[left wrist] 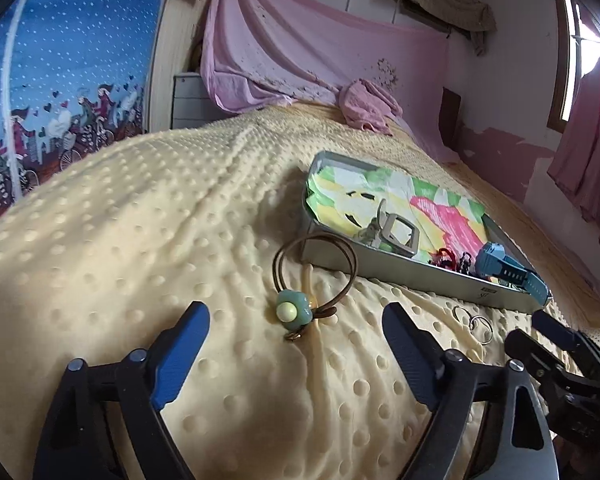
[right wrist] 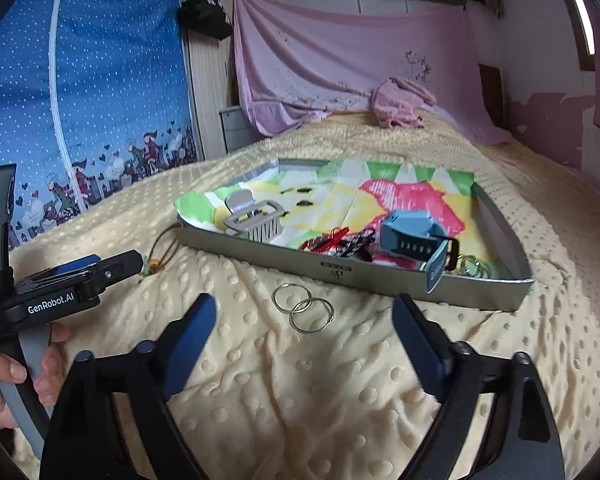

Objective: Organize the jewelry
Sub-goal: 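Grasp the green-bead hair tie with the left tool while the right tool grasps the silver rings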

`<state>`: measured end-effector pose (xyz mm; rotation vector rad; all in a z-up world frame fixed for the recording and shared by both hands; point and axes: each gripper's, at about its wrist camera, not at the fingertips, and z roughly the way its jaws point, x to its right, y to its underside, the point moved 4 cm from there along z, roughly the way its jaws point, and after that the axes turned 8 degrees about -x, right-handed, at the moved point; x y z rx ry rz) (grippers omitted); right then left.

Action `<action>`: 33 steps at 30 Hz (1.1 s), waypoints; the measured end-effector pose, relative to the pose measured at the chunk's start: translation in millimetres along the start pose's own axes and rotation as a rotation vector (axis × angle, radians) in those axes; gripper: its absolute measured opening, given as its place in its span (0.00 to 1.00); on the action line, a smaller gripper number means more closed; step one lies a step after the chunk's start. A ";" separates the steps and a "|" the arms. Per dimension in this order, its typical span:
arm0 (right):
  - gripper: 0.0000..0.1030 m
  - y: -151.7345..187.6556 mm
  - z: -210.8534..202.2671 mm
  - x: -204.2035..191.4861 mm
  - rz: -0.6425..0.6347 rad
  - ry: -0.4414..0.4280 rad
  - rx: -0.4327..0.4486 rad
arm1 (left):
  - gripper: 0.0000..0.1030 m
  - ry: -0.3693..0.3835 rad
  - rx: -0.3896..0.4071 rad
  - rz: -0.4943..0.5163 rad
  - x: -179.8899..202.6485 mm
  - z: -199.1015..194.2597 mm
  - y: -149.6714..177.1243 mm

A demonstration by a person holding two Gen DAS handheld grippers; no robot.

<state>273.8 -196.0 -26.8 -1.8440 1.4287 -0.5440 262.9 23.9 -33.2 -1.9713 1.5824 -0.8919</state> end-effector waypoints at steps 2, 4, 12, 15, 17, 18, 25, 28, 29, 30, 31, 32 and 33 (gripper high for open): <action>0.64 0.6 12.8 1.4 0.004 -0.004 -0.034 | 0.78 0.013 -0.023 -0.010 0.6 7.9 -0.8; 0.64 1.2 21.3 2.1 0.008 -0.009 -0.059 | 0.74 0.025 -0.033 -0.018 0.9 12.6 -2.1; 0.53 -0.6 45.1 3.7 0.022 -0.030 -0.114 | 0.52 0.057 -0.063 -0.027 1.5 26.9 -3.1; 0.47 -3.2 54.2 -2.3 0.002 -0.046 -0.127 | 0.43 0.065 -0.061 -0.035 0.0 27.9 -1.6; 0.43 -4.0 60.8 -5.1 -0.002 -0.063 -0.139 | 0.37 0.074 -0.054 -0.045 -2.3 27.9 -1.4; 0.42 -3.1 62.9 -5.7 -0.001 -0.069 -0.145 | 0.33 0.077 -0.052 -0.051 -3.4 28.0 -0.8; 0.35 1.4 64.7 -5.1 0.012 -0.096 -0.150 | 0.25 0.086 -0.034 -0.030 1.1 24.4 2.0; 0.29 1.9 64.9 -6.0 0.013 -0.095 -0.148 | 0.25 0.094 -0.028 -0.018 3.0 22.7 3.5; 0.27 2.5 64.1 -5.9 0.012 -0.095 -0.146 | 0.25 0.098 -0.025 -0.017 2.8 21.6 3.9; 0.26 2.8 63.6 -5.3 0.011 -0.098 -0.146 | 0.25 0.101 -0.023 -0.016 3.0 20.4 4.5; 0.25 3.1 63.4 -6.9 0.005 -0.101 -0.145 | 0.25 0.103 -0.020 -0.013 3.5 18.9 5.3; 0.23 3.4 62.8 -7.9 -0.001 -0.104 -0.144 | 0.25 0.105 -0.017 -0.010 4.3 17.3 6.1; 0.22 3.8 62.4 -10.1 -0.010 -0.105 -0.144 | 0.25 0.108 -0.013 -0.003 5.4 15.0 7.3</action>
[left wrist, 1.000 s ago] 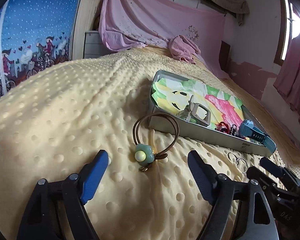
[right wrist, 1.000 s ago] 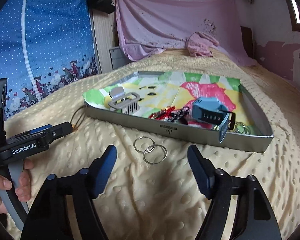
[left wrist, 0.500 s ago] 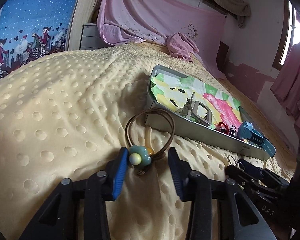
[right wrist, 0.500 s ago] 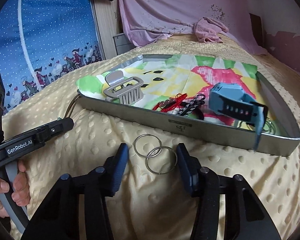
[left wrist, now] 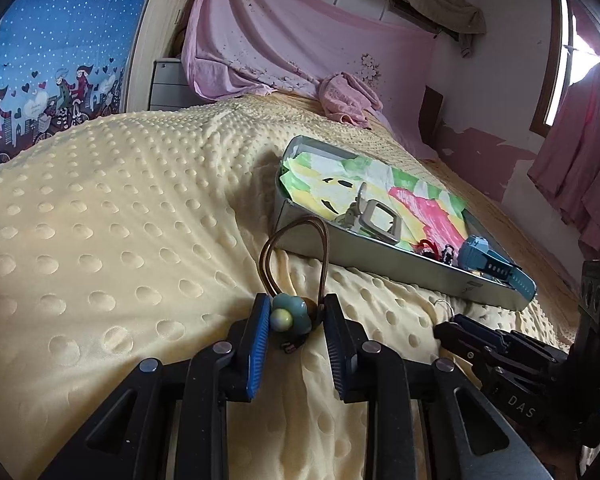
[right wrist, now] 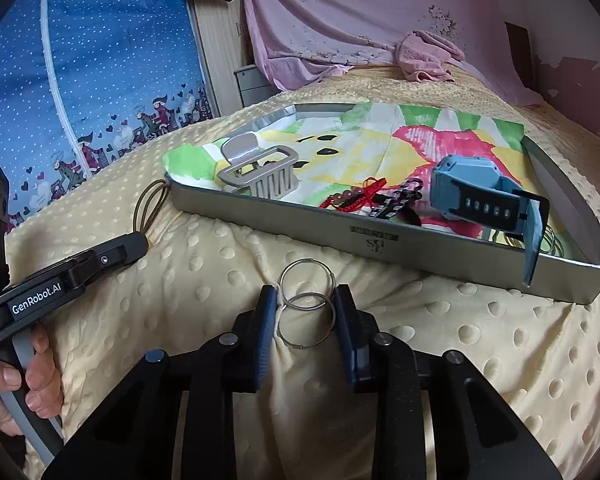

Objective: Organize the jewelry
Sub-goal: 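Grasp the green-bead hair tie with the left tool while the right tool grasps the silver rings, then carry the hair tie and rings into the tray and open both tools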

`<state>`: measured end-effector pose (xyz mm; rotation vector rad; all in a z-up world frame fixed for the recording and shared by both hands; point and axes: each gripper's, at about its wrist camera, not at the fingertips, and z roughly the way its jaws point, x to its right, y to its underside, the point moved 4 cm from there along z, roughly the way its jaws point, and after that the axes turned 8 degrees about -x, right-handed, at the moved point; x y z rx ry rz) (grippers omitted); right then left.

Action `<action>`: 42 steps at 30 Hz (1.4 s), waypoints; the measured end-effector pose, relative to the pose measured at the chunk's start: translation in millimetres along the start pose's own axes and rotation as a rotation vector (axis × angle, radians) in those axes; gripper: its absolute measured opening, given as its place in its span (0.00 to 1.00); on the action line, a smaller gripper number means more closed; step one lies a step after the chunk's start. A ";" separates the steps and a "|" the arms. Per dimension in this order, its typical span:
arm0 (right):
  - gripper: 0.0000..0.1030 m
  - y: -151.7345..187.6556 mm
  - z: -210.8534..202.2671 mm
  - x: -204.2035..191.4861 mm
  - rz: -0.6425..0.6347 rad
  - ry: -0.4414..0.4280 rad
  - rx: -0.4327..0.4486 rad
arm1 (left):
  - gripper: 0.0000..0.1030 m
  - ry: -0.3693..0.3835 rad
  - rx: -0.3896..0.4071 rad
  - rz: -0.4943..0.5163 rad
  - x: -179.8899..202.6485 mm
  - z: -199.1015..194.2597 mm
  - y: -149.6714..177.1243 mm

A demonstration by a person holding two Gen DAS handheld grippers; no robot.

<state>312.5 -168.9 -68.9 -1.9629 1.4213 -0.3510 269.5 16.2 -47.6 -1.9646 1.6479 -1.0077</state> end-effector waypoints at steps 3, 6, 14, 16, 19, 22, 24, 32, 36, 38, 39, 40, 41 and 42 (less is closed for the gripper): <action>0.17 2.1 -3.4 -2.5 -0.010 -0.006 0.004 | 0.24 0.010 0.007 0.011 1.3 -6.2 3.9; 0.07 4.1 -6.7 -2.4 -0.005 -0.026 0.006 | 0.23 0.029 -0.001 0.028 6.3 -12.4 9.5; 0.02 16.4 -17.0 -14.9 -0.028 -0.045 0.000 | 0.22 0.047 -0.018 0.089 24.0 -25.9 24.0; 0.02 19.0 -22.0 -13.6 -0.017 -0.052 0.011 | 0.21 0.046 -0.025 0.091 25.2 -27.6 25.9; 0.02 19.9 -34.6 -11.4 -0.005 -0.058 0.048 | 0.21 0.050 -0.027 0.104 31.2 -32.3 27.9; 0.02 15.0 -49.2 -9.1 -0.001 -0.049 0.090 | 0.21 0.063 -0.021 0.126 39.9 -36.9 24.9; 0.02 9.2 -59.0 -6.7 -0.006 -0.039 0.114 | 0.21 0.080 -0.018 0.136 47.6 -38.0 19.2; 0.02 -18.2 -102.7 22.3 0.016 0.014 0.232 | 0.21 0.143 0.003 0.166 80.4 -29.0 -12.3; 0.02 -37.8 -112.5 44.0 0.043 0.062 0.282 | 0.21 0.175 0.006 0.175 98.5 -11.0 -33.5; 0.02 -45.3 -111.8 54.6 0.048 0.092 0.293 | 0.21 0.190 0.000 0.173 106.2 1.4 -42.5; 0.02 -48.1 -110.5 59.6 0.055 0.099 0.297 | 0.21 0.192 -0.004 0.175 110.1 8.7 -46.4; 0.02 -52.1 -108.0 66.6 0.069 0.099 0.303 | 0.21 0.193 -0.007 0.177 113.6 14.2 -48.1; 0.02 -55.7 -105.5 71.9 0.082 0.100 0.309 | 0.21 0.196 -0.012 0.180 117.1 20.0 -50.3; 0.02 -59.3 -102.3 75.8 0.092 0.100 0.313 | 0.21 0.195 -0.017 0.186 119.5 26.4 -52.6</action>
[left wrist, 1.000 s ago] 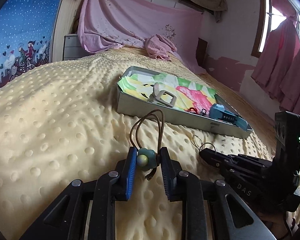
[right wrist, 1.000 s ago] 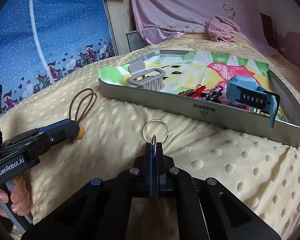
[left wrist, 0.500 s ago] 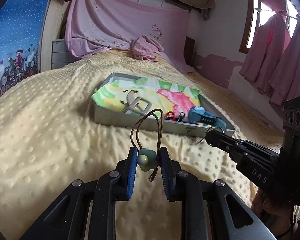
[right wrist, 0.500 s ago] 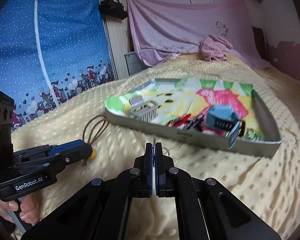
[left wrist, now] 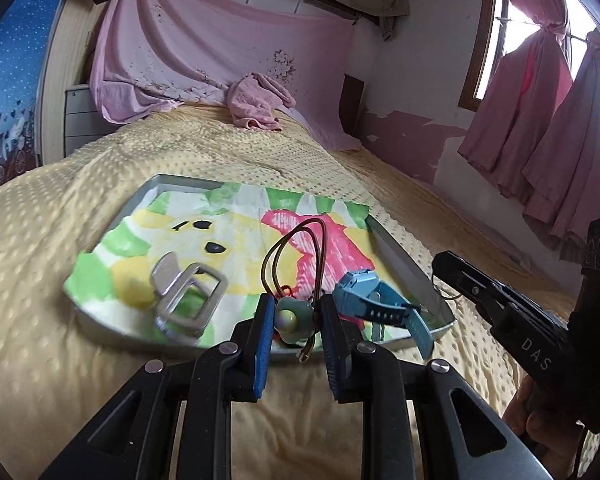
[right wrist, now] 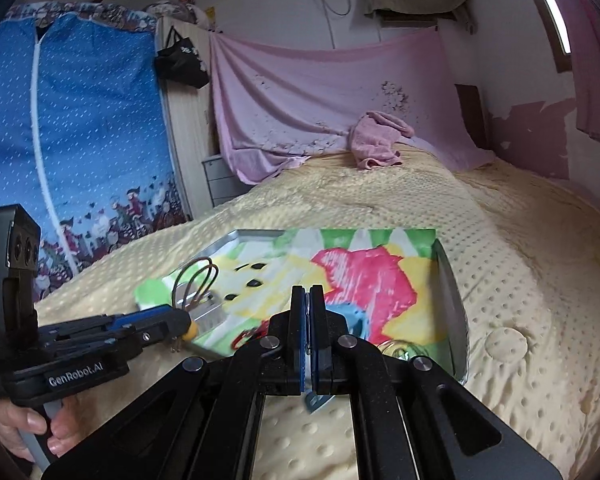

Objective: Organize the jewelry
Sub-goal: 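Carry the hair tie and rings into the tray and open both tools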

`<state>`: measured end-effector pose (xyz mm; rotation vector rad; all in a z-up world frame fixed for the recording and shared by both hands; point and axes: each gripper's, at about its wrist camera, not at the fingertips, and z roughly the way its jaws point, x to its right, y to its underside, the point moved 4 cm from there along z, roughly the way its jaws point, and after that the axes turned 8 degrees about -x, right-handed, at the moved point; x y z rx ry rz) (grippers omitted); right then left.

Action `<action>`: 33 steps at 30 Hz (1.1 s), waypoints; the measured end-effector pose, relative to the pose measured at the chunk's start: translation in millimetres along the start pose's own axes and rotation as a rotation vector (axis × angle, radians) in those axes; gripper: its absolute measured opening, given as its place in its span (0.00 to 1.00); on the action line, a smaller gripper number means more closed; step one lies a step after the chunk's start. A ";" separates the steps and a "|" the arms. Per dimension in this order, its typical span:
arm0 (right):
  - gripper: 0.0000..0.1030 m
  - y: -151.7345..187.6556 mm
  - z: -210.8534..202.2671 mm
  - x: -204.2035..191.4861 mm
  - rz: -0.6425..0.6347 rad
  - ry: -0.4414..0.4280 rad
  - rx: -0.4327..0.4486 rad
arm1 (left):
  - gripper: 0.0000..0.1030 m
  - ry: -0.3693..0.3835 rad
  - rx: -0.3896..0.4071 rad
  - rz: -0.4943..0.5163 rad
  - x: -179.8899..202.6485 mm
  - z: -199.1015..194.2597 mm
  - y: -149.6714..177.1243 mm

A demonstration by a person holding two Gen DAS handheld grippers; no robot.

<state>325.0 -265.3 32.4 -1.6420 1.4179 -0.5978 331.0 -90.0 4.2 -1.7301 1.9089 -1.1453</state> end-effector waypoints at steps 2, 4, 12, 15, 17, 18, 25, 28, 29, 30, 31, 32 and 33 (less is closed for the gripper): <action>0.02 -2.1 12.5 1.4 0.000 0.005 -0.010 | 0.21 0.003 -0.014 0.001 -0.3 11.9 -4.1; 0.02 0.4 30.0 2.9 -0.008 0.009 -0.042 | 0.21 0.002 -0.041 0.001 -2.9 25.1 -6.4; 0.02 18.1 59.8 5.1 0.006 0.023 -0.132 | 0.21 -0.006 -0.097 0.017 -2.5 51.0 -2.8; 0.03 21.8 61.7 6.1 0.011 0.029 -0.140 | 0.21 -0.011 -0.104 0.016 -1.5 52.0 -2.0; 0.05 21.8 63.6 7.6 0.018 0.031 -0.145 | 0.21 -0.011 -0.104 0.016 -1.1 52.8 -2.1; 0.05 22.0 64.2 9.1 0.023 0.033 -0.147 | 0.21 -0.013 -0.103 0.014 -1.0 52.6 -1.9; 0.08 22.4 62.2 13.0 0.028 0.066 -0.140 | 0.22 0.008 -0.079 -0.031 -8.3 49.7 -3.5; 0.26 22.4 61.3 13.7 0.020 0.094 -0.140 | 0.22 -0.003 -0.077 -0.029 -8.0 49.5 -3.0; 0.30 22.3 60.2 14.6 0.021 0.099 -0.140 | 0.22 -0.006 -0.077 -0.028 -7.6 49.3 -2.9; 0.34 22.2 59.1 15.5 0.025 0.101 -0.139 | 0.22 -0.008 -0.077 -0.029 -7.9 48.8 -3.0; 0.34 21.8 58.3 16.3 0.029 0.100 -0.137 | 0.23 -0.010 -0.076 -0.029 -7.8 48.5 -2.8; 0.34 21.6 58.1 16.7 0.030 0.099 -0.137 | 0.23 -0.011 -0.076 -0.029 -7.7 48.3 -2.8; 0.34 21.3 57.7 17.4 0.032 0.101 -0.135 | 0.24 -0.013 -0.075 -0.030 -7.5 48.0 -2.7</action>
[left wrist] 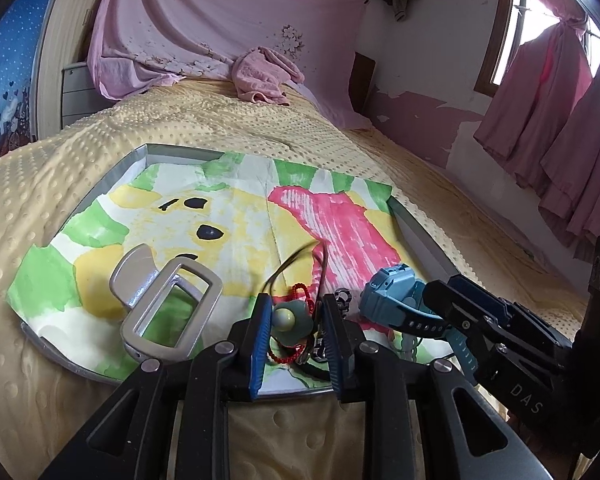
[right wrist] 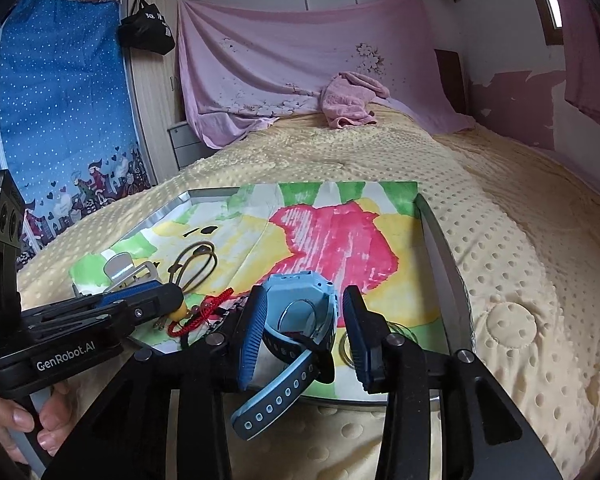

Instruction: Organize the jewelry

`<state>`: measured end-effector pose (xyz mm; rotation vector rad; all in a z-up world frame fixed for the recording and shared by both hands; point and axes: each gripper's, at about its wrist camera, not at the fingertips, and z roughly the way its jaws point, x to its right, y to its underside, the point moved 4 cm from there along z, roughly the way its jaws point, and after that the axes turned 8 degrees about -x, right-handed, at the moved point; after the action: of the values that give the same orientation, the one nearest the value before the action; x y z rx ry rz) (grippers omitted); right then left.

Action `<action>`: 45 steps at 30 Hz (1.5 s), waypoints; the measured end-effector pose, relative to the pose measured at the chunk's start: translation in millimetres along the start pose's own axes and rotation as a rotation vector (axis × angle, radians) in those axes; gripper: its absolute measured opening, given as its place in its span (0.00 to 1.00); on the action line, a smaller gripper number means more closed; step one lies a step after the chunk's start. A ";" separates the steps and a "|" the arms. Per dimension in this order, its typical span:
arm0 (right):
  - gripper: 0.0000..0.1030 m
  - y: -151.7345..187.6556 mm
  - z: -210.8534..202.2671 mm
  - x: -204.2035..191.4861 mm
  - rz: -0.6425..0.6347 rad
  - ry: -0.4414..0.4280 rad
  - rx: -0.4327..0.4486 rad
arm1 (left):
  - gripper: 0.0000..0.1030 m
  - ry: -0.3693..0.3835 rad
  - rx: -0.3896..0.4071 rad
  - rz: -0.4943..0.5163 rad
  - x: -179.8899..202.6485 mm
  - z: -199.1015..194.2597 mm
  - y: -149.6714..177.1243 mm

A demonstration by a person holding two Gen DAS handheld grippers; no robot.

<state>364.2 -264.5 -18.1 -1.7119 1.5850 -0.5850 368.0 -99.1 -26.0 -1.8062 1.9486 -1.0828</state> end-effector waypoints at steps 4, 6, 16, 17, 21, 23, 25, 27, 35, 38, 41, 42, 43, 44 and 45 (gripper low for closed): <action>0.34 -0.6 -1.5 2.6 0.010 0.006 0.008 | 0.45 -0.004 0.019 -0.010 -0.9 -4.1 1.0; 0.39 -0.8 -3.2 3.8 0.015 0.010 0.017 | 0.53 -0.006 0.042 -0.037 -4.8 -7.9 1.6; 0.58 -3.0 -32.3 17.5 0.069 0.025 0.140 | 0.75 -0.045 0.158 -0.067 -10.8 -38.6 0.8; 0.61 -3.0 -37.7 18.2 0.073 0.030 0.160 | 0.77 -0.055 0.171 -0.066 -10.7 -43.0 0.8; 0.77 -5.1 -57.6 18.2 0.073 0.024 0.220 | 0.93 -0.084 0.225 -0.059 -9.7 -60.5 1.5; 0.81 -5.9 -65.1 17.2 0.069 0.022 0.239 | 0.98 -0.100 0.252 -0.060 -9.4 -68.8 2.3; 0.89 -5.9 -72.6 15.9 0.068 0.017 0.258 | 0.99 -0.109 0.278 -0.056 -9.3 -77.9 3.6; 0.92 -4.8 -80.5 13.6 0.061 0.016 0.276 | 1.00 -0.122 0.299 -0.048 -9.3 -86.4 5.3; 0.99 2.2 -122.0 1.9 0.026 0.025 0.350 | 1.00 -0.155 0.365 -0.025 -6.2 -124.2 19.2; 0.99 6.7 -141.2 -4.0 0.004 0.036 0.360 | 1.00 -0.162 0.382 -0.021 -3.6 -139.3 27.1; 0.99 14.0 -158.7 -9.5 -0.011 0.044 0.363 | 1.00 -0.172 0.398 -0.017 -1.1 -154.6 36.2; 0.99 16.6 -163.9 -10.5 -0.013 0.044 0.365 | 1.00 -0.177 0.410 -0.014 -0.9 -161.5 40.2; 0.99 20.6 -170.3 -11.8 -0.012 0.043 0.367 | 1.00 -0.175 0.412 -0.013 -0.3 -165.8 43.3; 0.99 24.1 -175.8 -12.7 -0.012 0.043 0.367 | 1.00 -0.172 0.411 -0.011 0.1 -170.7 47.2; 0.99 27.3 -180.7 -13.2 -0.011 0.045 0.368 | 1.00 -0.173 0.410 -0.010 0.9 -174.8 51.2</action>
<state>210.0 -287.1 78.3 -1.4404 1.3953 -0.8671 216.6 -44.6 59.4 -1.6231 1.4900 -1.1819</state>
